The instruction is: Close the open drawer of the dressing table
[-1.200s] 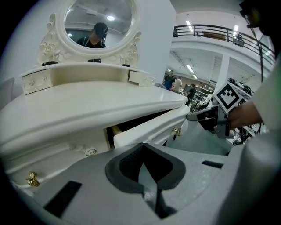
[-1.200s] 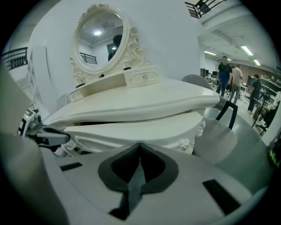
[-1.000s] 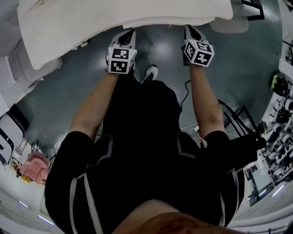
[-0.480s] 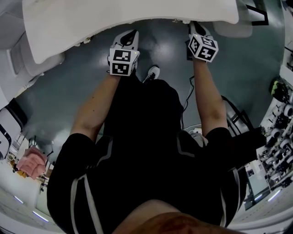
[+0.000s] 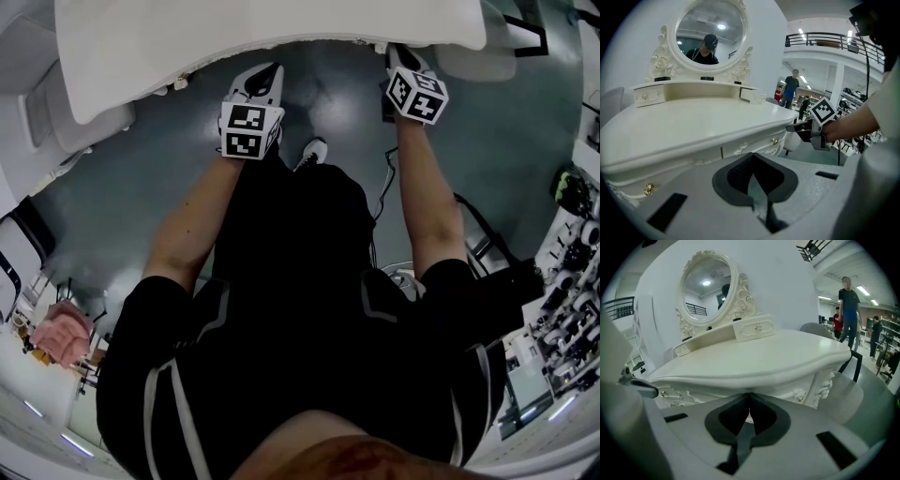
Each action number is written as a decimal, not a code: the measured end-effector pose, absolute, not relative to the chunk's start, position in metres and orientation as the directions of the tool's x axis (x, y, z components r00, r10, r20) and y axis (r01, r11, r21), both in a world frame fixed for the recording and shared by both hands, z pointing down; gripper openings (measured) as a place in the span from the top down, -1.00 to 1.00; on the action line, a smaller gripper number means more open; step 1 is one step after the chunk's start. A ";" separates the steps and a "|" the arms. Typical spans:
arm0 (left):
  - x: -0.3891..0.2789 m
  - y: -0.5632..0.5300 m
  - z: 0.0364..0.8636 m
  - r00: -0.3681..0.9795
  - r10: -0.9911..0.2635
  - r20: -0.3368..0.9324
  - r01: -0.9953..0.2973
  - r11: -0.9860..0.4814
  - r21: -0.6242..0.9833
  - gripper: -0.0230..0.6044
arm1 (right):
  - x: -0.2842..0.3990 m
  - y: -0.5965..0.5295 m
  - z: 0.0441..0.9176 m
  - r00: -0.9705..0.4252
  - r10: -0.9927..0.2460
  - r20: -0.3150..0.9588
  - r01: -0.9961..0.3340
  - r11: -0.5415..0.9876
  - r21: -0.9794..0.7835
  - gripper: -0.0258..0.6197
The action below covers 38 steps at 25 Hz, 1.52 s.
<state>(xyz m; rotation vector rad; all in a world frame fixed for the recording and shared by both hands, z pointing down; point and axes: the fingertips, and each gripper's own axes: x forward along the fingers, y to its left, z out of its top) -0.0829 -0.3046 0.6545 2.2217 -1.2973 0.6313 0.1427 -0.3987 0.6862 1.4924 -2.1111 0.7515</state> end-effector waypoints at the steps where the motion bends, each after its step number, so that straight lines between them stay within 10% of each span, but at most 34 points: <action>1: -0.080 -0.304 0.650 0.449 -0.660 0.602 -0.881 -0.440 0.174 0.91 | 0.143 -0.396 0.683 -0.325 -0.704 0.632 -0.944 0.278 -0.177 0.90; 38: -0.029 -0.238 0.322 0.625 -0.747 0.226 -0.780 -0.607 0.152 0.91 | 0.185 -0.249 0.344 -0.450 -0.836 0.314 -0.893 0.434 -0.122 0.90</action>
